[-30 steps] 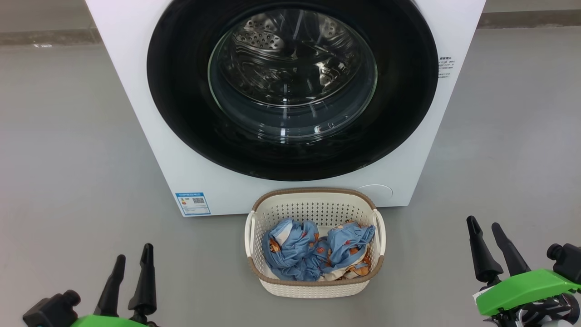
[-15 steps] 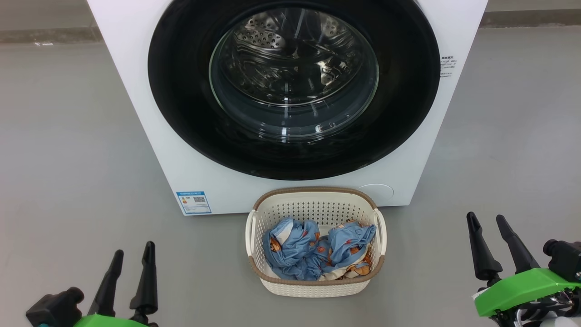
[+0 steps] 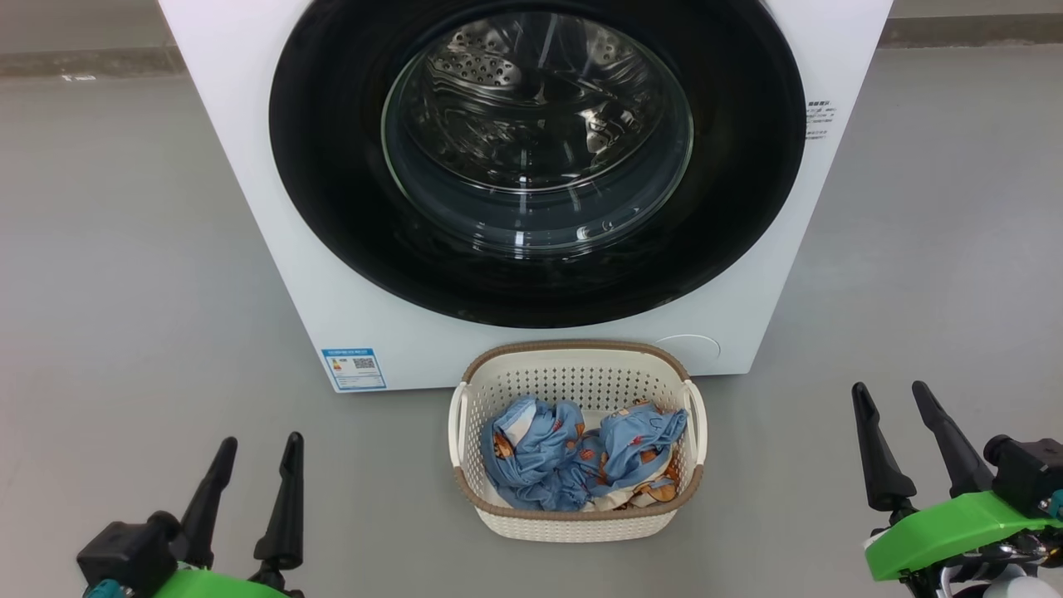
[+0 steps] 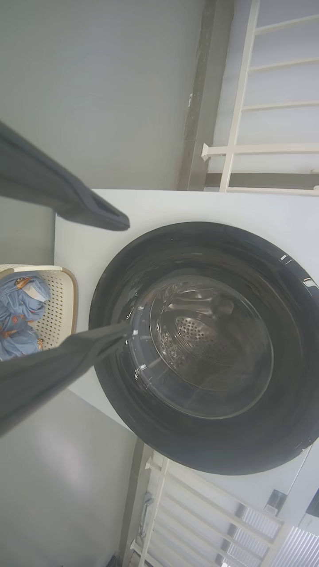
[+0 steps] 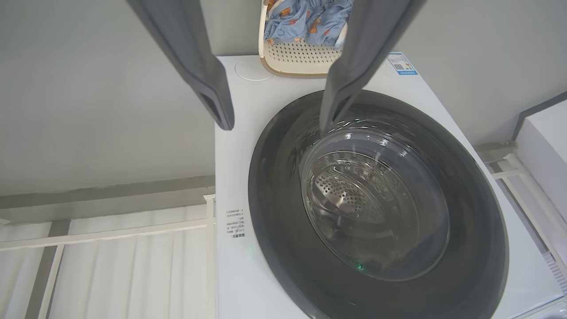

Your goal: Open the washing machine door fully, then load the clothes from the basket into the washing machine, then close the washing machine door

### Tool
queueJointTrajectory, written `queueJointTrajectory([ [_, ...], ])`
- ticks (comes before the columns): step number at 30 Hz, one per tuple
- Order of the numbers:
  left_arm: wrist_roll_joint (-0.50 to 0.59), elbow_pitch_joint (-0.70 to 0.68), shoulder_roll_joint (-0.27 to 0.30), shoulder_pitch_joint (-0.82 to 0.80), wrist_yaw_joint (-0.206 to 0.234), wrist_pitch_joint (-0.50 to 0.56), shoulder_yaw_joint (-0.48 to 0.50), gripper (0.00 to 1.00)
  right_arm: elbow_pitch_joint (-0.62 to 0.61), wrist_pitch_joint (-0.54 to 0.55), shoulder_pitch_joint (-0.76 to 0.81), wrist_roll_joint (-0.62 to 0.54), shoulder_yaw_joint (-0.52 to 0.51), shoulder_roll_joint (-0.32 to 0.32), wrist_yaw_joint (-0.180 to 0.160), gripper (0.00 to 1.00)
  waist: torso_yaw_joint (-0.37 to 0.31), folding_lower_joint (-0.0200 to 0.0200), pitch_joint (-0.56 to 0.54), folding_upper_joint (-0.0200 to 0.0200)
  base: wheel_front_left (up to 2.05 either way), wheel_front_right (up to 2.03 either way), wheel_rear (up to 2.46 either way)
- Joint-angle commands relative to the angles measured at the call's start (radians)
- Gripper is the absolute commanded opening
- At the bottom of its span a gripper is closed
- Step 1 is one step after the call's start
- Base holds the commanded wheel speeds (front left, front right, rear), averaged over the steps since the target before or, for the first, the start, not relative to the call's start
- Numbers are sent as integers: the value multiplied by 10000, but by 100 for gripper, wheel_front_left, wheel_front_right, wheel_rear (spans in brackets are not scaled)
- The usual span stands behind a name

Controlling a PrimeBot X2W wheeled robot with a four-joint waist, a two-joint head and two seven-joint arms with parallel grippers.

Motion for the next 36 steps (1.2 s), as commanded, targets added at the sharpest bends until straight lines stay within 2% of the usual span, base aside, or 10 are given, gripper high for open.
queueJointTrajectory([
  [1, 279, -297, 286, -466, 68, -141, 248, 100, -336, -155, -124, -359, 148, -192, 54, 100, -7, 0, 3, -1, 0, 0, 0],
  [8, 799, -194, 395, -510, 595, -194, 372, 100, -377, -362, -55, -1163, 54, -145, 58, 100, -54, 0, -1, -1, 0, 0, 0],
  [18, 713, -112, 412, -469, 783, -25, 366, 100, -378, -417, 234, -986, -550, 134, 58, 100, -22, 0, -51, -1, 0, 0, 0],
  [36, 968, -75, 621, -463, 1052, 86, 167, 100, -485, -371, 188, -963, -607, 183, 58, 100, -66, 0, -102, -1, 8, 9, -17],
])
